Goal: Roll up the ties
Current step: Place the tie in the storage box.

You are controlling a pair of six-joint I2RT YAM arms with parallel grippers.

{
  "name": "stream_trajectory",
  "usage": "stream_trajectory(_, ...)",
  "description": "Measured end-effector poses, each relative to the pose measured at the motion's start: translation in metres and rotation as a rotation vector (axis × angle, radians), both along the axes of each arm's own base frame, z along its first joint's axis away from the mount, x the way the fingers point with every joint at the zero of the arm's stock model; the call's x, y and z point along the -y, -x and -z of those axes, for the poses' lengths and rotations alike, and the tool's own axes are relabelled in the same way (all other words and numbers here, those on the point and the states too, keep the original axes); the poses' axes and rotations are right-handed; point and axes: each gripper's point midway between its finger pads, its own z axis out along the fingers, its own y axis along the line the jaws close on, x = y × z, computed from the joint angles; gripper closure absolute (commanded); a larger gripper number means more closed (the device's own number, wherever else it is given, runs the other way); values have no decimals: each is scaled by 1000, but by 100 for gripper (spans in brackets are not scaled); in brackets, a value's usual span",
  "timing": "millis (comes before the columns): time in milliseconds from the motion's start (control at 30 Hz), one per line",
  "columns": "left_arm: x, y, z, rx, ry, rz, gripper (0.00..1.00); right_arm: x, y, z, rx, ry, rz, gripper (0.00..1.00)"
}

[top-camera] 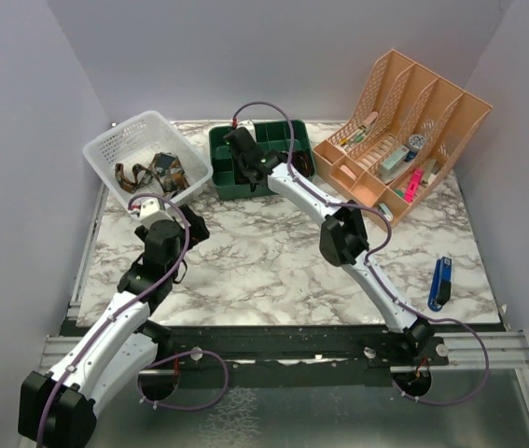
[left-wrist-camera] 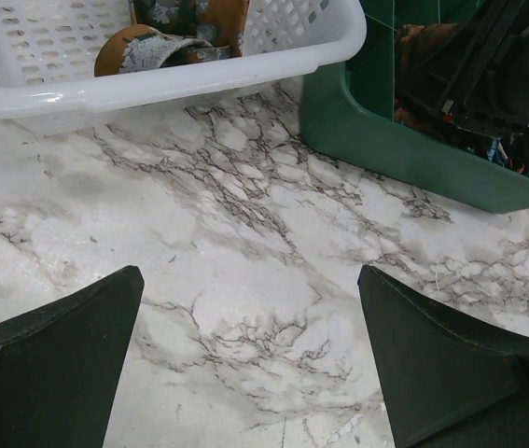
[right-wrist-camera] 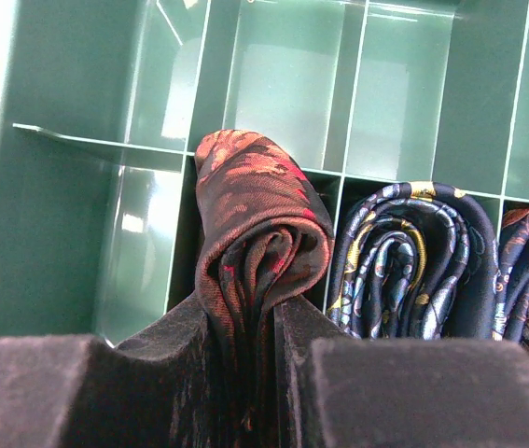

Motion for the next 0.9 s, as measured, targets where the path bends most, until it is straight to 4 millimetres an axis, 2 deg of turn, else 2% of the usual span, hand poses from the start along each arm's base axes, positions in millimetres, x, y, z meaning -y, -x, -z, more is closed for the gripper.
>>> stream_trajectory(100,1,0,1,-4,1,5,1,0,0,1,-2,2,-1,95)
stream_trajectory(167,2,-1,2,-7,1,7,1,0,0,1,-3,3,-1,90)
stream_trajectory(200,2,-1,3,-9,1,8,1,0,1,2,-4,3,-2,84)
stream_trajectory(233,2,-1,3,-10,1,9,1,0,1,2,-5,4,-5,73)
stream_trajectory(300,3,-1,4,-13,1,12,1,0,1,2,-5,8,-11,70)
stream_trajectory(400,3,-1,5,-16,0,14,1,0,2,3,-7,12,-17,45)
stream_trajectory(500,4,-1,6,-21,-5,20,1,-6,4,1,-1,7,-44,42)
stream_trajectory(667,5,-2,6,-26,-10,26,1,-6,6,-11,12,10,-57,39)
stream_trajectory(900,7,-4,5,-31,-11,36,1,-3,6,-55,59,-26,-63,30)
